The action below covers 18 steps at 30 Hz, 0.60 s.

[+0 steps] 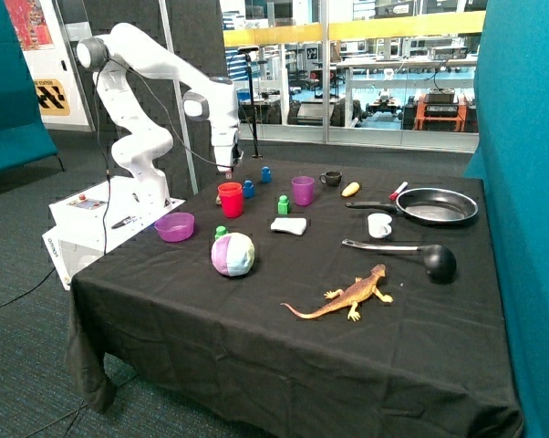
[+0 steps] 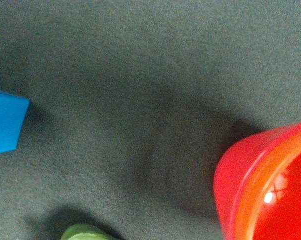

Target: Stack the cups

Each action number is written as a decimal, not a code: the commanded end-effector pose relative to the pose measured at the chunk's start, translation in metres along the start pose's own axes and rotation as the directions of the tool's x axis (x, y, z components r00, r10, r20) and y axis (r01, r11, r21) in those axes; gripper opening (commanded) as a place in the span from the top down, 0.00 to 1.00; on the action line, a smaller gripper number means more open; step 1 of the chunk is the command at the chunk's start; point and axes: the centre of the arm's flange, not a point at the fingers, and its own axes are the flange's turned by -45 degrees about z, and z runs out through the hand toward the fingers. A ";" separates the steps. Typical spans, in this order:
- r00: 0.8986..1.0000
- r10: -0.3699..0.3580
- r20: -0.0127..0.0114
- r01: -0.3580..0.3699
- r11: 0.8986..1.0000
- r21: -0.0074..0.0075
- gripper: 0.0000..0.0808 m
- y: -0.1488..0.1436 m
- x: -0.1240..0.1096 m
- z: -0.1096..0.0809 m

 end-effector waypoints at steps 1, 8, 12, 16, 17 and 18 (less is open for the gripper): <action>1.000 -0.009 0.002 0.009 1.000 -0.001 0.39 0.000 0.009 -0.012; 1.000 -0.026 0.002 0.026 1.000 -0.001 0.40 -0.002 0.026 -0.022; 0.999 -0.037 0.002 0.037 0.999 -0.001 0.42 -0.003 0.036 -0.025; 0.999 -0.040 0.002 0.040 0.999 -0.001 0.45 -0.004 0.045 -0.028; 0.999 -0.040 0.002 0.040 0.999 -0.001 0.44 -0.004 0.048 -0.028; 0.999 -0.043 0.002 0.043 0.999 -0.001 0.44 -0.004 0.050 -0.029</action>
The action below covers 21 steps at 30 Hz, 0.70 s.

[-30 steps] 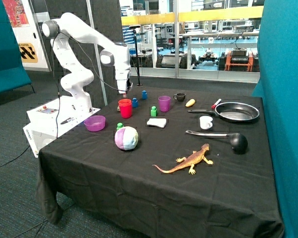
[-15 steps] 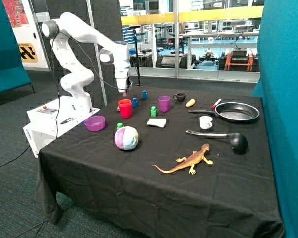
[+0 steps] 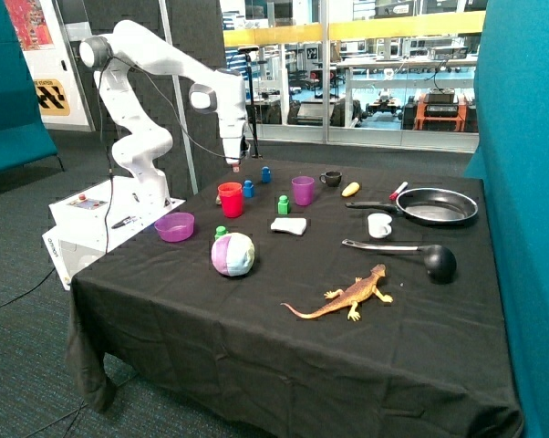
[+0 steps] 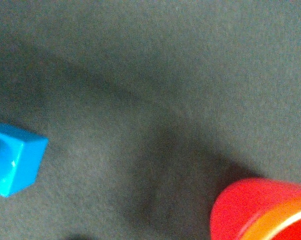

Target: Stack the cups

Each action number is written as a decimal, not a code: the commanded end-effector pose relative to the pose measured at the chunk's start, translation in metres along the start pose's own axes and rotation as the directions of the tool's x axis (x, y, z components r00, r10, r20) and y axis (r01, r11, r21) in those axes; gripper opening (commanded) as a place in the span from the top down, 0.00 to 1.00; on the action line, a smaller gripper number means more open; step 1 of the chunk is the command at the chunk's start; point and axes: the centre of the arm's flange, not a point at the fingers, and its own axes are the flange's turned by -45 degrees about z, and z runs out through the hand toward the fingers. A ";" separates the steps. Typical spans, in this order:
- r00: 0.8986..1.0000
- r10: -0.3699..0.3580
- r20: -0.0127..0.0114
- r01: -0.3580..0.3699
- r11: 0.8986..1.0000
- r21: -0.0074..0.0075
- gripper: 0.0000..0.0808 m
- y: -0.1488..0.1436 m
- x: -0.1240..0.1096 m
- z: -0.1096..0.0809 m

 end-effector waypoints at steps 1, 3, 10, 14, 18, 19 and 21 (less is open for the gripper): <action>1.000 -0.015 0.003 0.015 1.000 0.001 0.45 -0.001 0.025 -0.008; 1.000 -0.018 0.003 0.018 1.000 0.001 0.46 -0.002 0.030 -0.009; 0.999 -0.039 0.003 0.039 0.999 0.001 0.48 -0.008 0.047 -0.010; 0.999 -0.051 0.003 0.051 0.999 0.001 0.49 -0.013 0.056 -0.011; 0.998 -0.058 0.003 0.058 0.998 0.001 0.49 -0.017 0.064 -0.011; 0.999 -0.053 0.003 0.053 0.999 0.001 0.49 -0.018 0.067 -0.011; 0.998 -0.062 0.003 0.062 0.998 0.001 0.48 -0.019 0.072 -0.011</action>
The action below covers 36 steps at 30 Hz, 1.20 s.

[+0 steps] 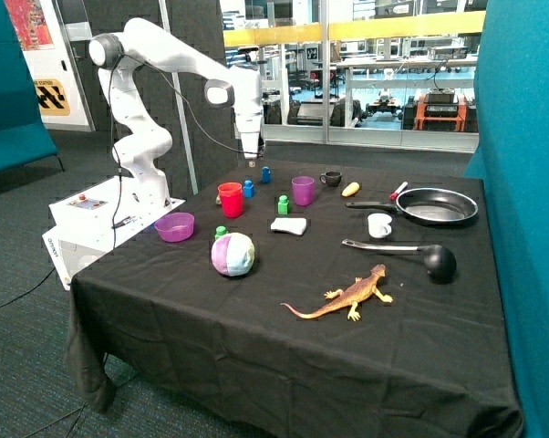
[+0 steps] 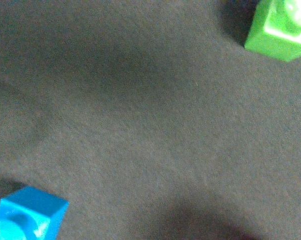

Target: Stack the cups

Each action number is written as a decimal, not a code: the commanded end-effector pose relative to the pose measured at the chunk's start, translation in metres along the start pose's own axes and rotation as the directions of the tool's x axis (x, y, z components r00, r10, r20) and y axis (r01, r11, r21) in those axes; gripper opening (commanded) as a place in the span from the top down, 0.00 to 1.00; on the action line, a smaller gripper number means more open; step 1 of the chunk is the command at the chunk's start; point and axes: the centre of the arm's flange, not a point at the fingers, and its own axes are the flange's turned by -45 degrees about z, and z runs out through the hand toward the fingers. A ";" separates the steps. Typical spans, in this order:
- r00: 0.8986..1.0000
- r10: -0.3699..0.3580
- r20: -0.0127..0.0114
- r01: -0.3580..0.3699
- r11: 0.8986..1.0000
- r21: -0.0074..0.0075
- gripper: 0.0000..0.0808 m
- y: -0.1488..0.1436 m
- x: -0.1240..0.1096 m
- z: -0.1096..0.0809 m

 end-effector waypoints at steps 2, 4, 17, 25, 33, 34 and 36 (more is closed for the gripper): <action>1.000 -0.023 0.002 0.023 1.000 -0.001 0.46 -0.007 0.027 -0.001; 1.000 -0.025 0.002 0.025 1.000 -0.001 0.45 -0.008 0.031 -0.001; 0.997 -0.073 0.002 0.073 0.997 -0.001 0.45 -0.033 0.066 0.010; 0.997 -0.083 0.002 0.083 0.997 -0.001 0.45 -0.044 0.083 0.016; 0.997 -0.083 0.002 0.083 0.997 -0.001 0.49 -0.043 0.103 0.021; 0.997 -0.083 0.002 0.083 0.997 -0.001 0.49 -0.043 0.104 0.021; 0.997 -0.081 0.002 0.081 0.997 -0.001 0.48 -0.043 0.106 0.021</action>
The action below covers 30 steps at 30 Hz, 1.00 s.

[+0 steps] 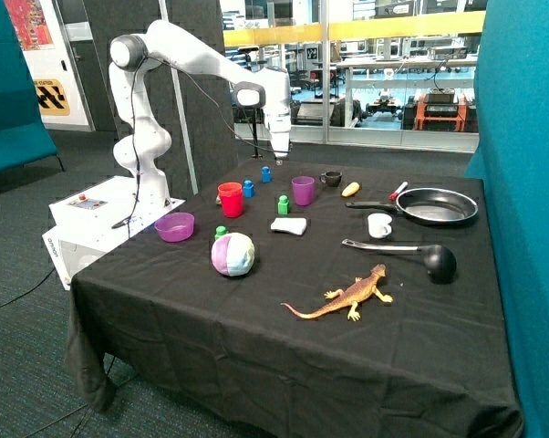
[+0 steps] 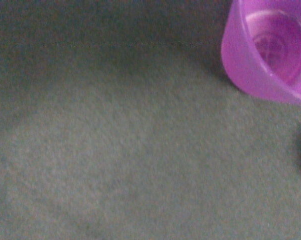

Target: Stack the cups

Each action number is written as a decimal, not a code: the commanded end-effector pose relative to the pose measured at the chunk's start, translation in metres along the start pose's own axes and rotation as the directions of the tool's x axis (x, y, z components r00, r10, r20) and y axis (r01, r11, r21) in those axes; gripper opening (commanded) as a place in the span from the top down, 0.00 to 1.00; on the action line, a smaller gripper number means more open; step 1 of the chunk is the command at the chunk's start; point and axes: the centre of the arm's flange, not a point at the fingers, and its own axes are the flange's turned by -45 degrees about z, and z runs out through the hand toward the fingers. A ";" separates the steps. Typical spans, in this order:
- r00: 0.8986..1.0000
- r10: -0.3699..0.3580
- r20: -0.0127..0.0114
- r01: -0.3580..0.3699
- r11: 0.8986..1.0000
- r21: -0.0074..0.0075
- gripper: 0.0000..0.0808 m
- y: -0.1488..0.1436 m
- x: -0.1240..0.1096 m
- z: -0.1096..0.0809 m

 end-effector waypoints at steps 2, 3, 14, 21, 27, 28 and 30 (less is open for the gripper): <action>1.000 -0.005 0.000 0.005 1.000 -0.004 0.47 -0.001 0.025 0.006; 1.000 -0.006 0.000 0.006 1.000 -0.004 0.48 0.000 0.027 0.007; 1.000 0.001 0.000 -0.001 1.000 -0.004 0.47 -0.002 0.044 0.020; 1.000 0.008 0.000 -0.008 1.000 -0.004 0.44 -0.003 0.047 0.027; 1.000 0.024 0.000 -0.024 1.000 -0.004 0.46 0.002 0.049 0.034; 1.000 0.024 0.000 -0.024 1.000 -0.004 0.47 0.003 0.049 0.035; 1.000 0.026 0.000 -0.026 1.000 -0.004 0.47 0.004 0.050 0.036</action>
